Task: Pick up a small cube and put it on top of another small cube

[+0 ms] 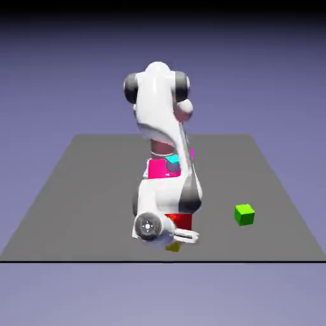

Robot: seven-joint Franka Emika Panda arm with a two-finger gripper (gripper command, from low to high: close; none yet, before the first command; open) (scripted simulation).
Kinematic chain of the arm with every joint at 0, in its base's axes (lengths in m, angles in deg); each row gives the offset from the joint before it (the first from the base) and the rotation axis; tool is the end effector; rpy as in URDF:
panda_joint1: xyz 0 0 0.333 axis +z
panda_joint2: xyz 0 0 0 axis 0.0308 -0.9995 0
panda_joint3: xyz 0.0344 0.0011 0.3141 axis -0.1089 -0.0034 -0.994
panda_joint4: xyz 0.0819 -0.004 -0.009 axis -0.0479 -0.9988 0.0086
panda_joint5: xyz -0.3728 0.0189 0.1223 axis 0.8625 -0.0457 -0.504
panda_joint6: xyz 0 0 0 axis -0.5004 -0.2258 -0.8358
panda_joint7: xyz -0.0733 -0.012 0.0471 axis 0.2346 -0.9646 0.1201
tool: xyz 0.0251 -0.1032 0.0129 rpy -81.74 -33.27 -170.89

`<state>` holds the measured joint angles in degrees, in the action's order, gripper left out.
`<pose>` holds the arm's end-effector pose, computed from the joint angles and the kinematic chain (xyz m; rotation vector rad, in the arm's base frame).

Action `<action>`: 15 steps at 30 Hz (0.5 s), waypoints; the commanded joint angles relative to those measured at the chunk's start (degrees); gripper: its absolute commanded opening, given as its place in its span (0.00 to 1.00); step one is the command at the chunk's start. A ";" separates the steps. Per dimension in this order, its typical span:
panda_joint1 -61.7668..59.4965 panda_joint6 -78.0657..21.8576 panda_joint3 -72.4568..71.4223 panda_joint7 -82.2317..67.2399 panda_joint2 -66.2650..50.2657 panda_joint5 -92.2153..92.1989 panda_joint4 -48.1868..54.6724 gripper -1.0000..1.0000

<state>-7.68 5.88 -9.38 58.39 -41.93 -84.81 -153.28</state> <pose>0.5944 0.0023 0.1335 2.2746 -1.3635 -1.2447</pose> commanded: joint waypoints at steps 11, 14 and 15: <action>0.04 0.59 -0.01 -0.06 -0.02 -0.03 -0.57 0.00; 5.66 0.95 -3.21 2.41 2.83 -0.28 -3.44 0.00; 7.73 1.29 -4.39 3.30 3.86 -0.38 -4.70 0.00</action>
<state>0.05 7.19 -13.76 61.69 -38.07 -85.31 -157.99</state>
